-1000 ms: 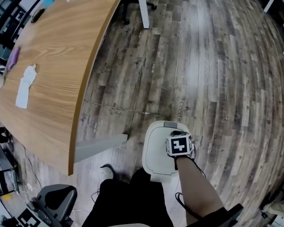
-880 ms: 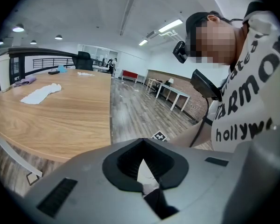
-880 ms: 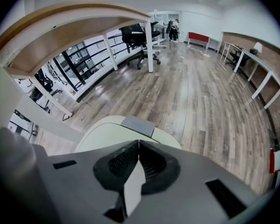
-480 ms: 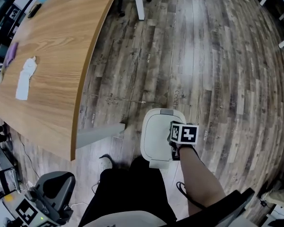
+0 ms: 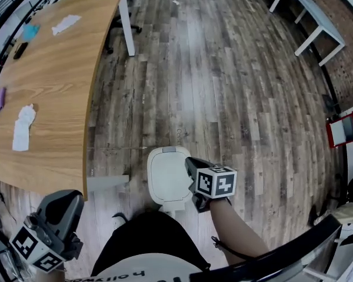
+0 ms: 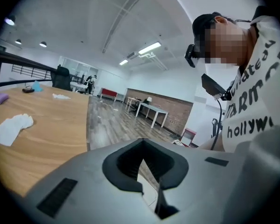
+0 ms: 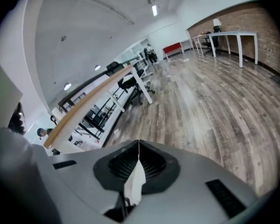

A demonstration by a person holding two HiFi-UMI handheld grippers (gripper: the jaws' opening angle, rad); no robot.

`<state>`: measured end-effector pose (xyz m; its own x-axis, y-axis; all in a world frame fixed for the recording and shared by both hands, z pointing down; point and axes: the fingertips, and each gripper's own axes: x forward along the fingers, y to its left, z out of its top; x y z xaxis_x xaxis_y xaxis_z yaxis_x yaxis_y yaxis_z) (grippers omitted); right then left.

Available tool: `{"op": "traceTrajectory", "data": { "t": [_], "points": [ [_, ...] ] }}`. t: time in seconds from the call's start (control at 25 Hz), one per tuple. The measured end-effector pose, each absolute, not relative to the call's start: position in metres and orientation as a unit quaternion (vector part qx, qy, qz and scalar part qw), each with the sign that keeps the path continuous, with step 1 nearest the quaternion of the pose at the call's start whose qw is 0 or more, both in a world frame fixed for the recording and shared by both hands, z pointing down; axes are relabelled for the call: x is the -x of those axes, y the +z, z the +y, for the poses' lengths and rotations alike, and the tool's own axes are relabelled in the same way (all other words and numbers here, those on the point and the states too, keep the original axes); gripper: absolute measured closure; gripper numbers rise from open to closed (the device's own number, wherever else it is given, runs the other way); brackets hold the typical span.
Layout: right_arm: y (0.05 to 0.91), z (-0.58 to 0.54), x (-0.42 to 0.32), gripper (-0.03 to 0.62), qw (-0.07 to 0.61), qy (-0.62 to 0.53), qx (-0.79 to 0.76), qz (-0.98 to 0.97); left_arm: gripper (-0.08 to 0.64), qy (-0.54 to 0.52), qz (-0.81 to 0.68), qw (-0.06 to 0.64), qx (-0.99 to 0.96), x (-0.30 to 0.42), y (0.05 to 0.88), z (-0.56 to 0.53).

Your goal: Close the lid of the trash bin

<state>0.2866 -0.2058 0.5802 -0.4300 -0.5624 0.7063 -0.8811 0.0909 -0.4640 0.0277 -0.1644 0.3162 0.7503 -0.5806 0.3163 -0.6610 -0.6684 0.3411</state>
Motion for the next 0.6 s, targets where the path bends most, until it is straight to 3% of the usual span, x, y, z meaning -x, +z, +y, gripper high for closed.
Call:
{"op": "traceTrajectory", "data": {
  "t": [0.36,0.6],
  "points": [
    [0.374,-0.192,-0.275,0.581,0.091,0.295,-0.585,-0.75,0.555,0.03,-0.239,0.166,-0.956,-0.03,0.261,-0.206],
    [0.305,-0.149,-0.223,0.581,0.045,0.246,-0.629,-0.736,0.555,0.02,-0.166,0.144,-0.975,-0.001,0.241,-0.189]
  ]
}}
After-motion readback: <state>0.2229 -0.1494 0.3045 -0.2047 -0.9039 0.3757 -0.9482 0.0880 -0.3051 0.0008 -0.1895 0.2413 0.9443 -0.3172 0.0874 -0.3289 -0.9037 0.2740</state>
